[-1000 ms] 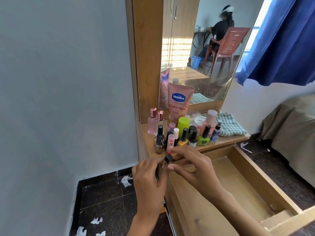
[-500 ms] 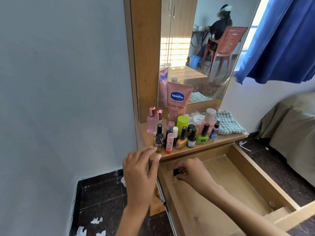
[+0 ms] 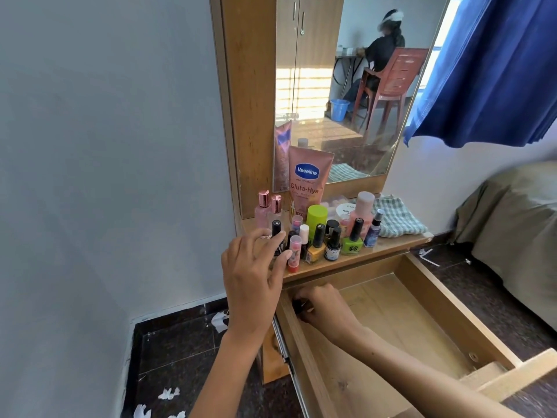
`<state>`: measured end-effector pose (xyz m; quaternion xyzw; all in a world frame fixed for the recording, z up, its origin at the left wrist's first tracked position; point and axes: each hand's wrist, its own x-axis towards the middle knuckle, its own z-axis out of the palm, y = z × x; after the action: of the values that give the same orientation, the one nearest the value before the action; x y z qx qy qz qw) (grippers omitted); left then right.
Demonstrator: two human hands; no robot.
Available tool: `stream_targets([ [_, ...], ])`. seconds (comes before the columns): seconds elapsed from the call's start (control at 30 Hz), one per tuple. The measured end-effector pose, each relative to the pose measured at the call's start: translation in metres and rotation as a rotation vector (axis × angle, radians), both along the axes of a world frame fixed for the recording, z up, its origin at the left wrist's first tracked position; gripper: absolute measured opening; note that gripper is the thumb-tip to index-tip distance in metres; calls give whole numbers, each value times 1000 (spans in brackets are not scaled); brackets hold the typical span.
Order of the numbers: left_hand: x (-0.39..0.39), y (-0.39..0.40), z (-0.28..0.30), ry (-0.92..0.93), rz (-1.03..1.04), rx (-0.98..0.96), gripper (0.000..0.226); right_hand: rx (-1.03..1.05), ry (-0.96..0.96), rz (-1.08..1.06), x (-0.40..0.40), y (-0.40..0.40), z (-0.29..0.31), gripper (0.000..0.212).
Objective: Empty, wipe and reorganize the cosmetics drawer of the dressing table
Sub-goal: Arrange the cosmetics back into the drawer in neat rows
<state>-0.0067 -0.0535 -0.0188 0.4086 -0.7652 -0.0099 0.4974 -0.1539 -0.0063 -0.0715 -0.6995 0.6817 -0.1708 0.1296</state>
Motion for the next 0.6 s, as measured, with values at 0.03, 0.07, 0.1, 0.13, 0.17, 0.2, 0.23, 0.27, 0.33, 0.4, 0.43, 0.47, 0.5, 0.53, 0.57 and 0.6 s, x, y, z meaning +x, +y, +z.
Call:
stream_targets([
  [0.03, 0, -1, 0, -15, 8, -16, 34, 0, 1, 2, 1, 0, 0, 22],
  [0.07, 0, -1, 0, -31, 21, -32, 34, 8, 5, 0, 1, 0, 0, 23],
  [0.1, 0, -2, 0, -48, 40, -48, 35, 22, 16, -6, 1, 1, 0, 26],
  [0.13, -1, -2, 0, -65, 61, -62, 35, 38, 35, -16, 0, 1, 1, 29],
  [0.17, -2, -2, 0, -85, 80, -72, 35, 48, 56, -28, -2, 2, 2, 31],
  [0.2, -3, -2, 0, -111, 97, -78, 36, 49, 75, -40, -4, 4, 5, 33],
  [0.23, -4, -2, 0, -145, 115, -81, 37, 42, 86, -47, -7, 6, 7, 33],
  [0.27, -6, -1, 0, -178, 130, -80, 38, 33, 91, -53, -10, 8, 11, 31],
  [0.33, -8, -1, 1, -214, 140, -60, 38, 12, 74, -67, -15, 15, 21, 24],
  [0.4, -10, -1, 1, -199, 131, -39, 34, -53, 5, -95, -18, 23, 31, 13],
  [0.43, -10, -1, 2, -182, 126, -36, 31, -115, -44, -108, -19, 26, 36, 10],
  [0.47, -11, -1, 2, -164, 119, -37, 27, -189, -98, -122, -19, 29, 40, 12],
  [0.5, -11, 0, 2, -151, 110, -39, 24, -270, -158, -134, -19, 31, 44, 16],
  [0.53, -11, 1, 2, -146, 98, -40, 21, -351, -217, -139, -18, 31, 48, 19],
  [0.57, -11, 3, 2, -148, 81, -41, 20, -418, -259, -132, -16, 31, 53, 21],
  [0.6, -11, 5, 1, -153, 57, -40, 18, -462, -276, -117, -13, 29, 56, 24],
])
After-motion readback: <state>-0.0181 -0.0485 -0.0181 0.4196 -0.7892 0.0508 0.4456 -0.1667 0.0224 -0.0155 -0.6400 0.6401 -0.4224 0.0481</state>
